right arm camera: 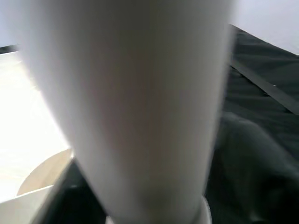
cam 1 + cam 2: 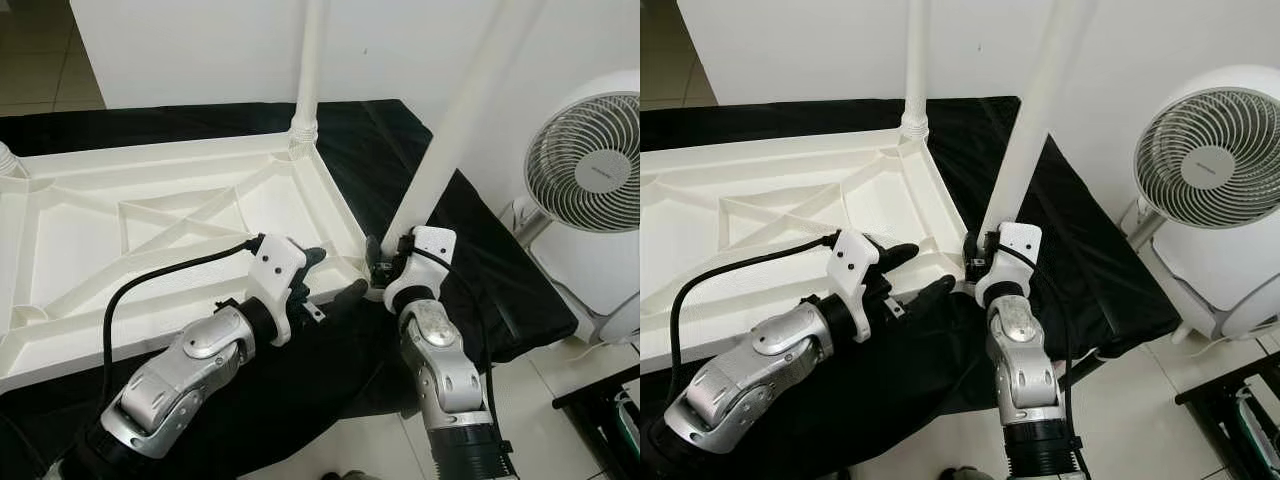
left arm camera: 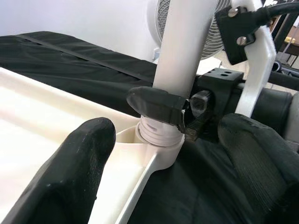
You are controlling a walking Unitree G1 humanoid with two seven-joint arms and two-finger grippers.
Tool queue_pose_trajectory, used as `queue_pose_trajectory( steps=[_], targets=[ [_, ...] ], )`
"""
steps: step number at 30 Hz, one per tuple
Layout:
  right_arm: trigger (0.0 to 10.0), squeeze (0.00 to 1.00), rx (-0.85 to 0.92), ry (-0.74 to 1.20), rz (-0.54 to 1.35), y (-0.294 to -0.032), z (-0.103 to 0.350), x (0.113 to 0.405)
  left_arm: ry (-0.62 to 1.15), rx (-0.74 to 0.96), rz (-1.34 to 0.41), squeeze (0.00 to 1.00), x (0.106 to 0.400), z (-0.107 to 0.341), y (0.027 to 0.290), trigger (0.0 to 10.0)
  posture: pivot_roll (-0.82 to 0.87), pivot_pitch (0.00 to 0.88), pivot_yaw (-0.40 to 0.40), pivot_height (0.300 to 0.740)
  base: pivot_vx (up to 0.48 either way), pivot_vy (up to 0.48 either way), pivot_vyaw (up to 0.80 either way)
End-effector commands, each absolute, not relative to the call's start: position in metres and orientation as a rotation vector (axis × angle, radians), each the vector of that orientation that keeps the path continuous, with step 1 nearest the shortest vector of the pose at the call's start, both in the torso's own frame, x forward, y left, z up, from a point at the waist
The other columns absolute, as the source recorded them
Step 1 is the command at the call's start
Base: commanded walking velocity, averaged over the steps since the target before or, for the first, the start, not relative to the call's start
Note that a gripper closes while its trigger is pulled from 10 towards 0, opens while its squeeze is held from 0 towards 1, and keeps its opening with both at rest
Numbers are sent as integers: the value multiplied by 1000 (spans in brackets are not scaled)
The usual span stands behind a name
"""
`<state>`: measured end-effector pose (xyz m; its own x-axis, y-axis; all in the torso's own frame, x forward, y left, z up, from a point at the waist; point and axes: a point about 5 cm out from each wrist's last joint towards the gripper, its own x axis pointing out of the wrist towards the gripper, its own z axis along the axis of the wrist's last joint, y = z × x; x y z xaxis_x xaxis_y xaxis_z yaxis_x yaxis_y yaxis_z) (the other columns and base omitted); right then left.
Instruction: Building children table
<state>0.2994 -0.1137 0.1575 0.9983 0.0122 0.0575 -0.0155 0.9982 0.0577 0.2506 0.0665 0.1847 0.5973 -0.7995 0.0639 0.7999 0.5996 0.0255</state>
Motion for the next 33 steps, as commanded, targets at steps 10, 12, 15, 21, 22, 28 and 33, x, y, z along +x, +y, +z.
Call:
queue_pose_trajectory(
  steps=[10,12,15,21,22,28,33],
  targets=[
    [10000,0,-2,-21,565,-143,151,290,-76,2,-1128,0,244,185,59,10000,27,110,-67,740,0,0,0],
    [10000,0,-30,-24,588,-148,152,293,-76,2,-1128,0,244,185,60,10000,27,110,-67,740,0,0,0],
    [10000,0,-82,-39,643,-156,154,301,-74,4,-1127,0,243,185,61,10000,39,112,-66,740,0,0,0],
    [10000,0,-102,-50,718,-155,159,316,-72,8,-1117,0,242,186,63,10000,57,113,-70,740,0,0,0],
    [10000,0,-102,-50,718,-155,159,316,-72,8,-1117,0,242,186,63,10000,57,113,-70,740,0,0,0],
    [10000,0,-158,-53,791,-152,158,332,-74,-2,-1109,0,242,187,63,10000,67,115,-74,740,0,0,0],
    [0,0,-164,-25,848,-150,148,332,-63,3,-1109,0,239,185,63,10000,82,113,-88,740,0,0,0]
  ],
)
